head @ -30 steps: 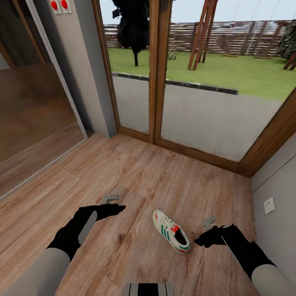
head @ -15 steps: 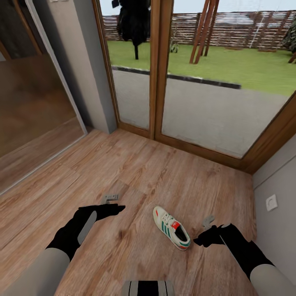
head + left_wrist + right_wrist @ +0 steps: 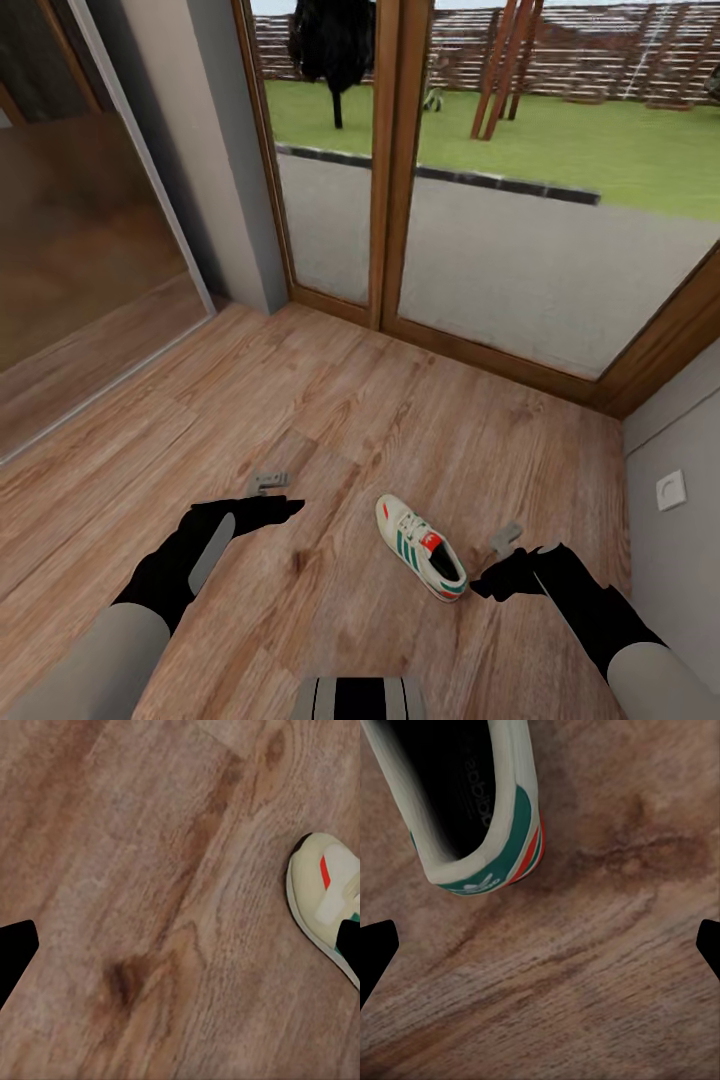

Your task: Pick up the two gym shoes and the two sandals from the corridor floor and place them onto the hallstand (shoe rack) in the corridor, making sure they are on the rack and not on the floor. Arrange them so the two gym shoes are next to each other and the two sandals are next to each other.

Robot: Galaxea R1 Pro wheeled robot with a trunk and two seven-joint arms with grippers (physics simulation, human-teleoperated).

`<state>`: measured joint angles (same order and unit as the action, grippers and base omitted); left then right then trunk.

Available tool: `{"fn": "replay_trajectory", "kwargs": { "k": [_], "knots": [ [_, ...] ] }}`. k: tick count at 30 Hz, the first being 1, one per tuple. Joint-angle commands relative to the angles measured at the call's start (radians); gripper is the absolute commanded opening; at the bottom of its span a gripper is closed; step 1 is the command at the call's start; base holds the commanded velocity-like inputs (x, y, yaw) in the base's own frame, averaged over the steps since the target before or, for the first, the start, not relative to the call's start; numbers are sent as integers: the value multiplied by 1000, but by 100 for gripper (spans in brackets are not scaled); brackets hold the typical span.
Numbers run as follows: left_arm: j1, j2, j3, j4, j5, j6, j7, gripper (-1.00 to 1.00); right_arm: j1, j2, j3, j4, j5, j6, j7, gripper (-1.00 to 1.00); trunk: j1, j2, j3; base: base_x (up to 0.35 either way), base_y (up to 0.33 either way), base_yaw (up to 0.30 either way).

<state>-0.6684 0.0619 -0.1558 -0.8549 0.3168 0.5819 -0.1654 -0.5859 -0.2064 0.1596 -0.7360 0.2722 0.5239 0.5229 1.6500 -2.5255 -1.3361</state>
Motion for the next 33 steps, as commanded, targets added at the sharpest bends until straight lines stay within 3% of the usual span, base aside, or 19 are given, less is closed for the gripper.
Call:
{"fn": "replay_trajectory", "kwargs": {
  "k": [1,3,15,24,33],
  "knots": [
    [0,1,-2,-1,2,4,0,100,0,-1,2,-2,11,2,7,100,0,0,-2,0,0,3],
    [0,1,-1,-1,2,4,0,100,0,-1,2,-2,10,2,6,100,0,0,-4,0,0,2],
    [0,1,-2,-1,2,4,0,100,0,-1,1,-2,10,2,7,100,5,-3,-68,0,0,35],
    [0,1,-2,-1,2,5,-1,100,-1,-1,2,-2,10,2,7,100,5,-3,-72,0,0,15],
    [0,0,-2,-1,2,6,-2,100,-1,-1,1,-2,10,2,6,100,6,-4,-92,0,0,119]
  ]
}}
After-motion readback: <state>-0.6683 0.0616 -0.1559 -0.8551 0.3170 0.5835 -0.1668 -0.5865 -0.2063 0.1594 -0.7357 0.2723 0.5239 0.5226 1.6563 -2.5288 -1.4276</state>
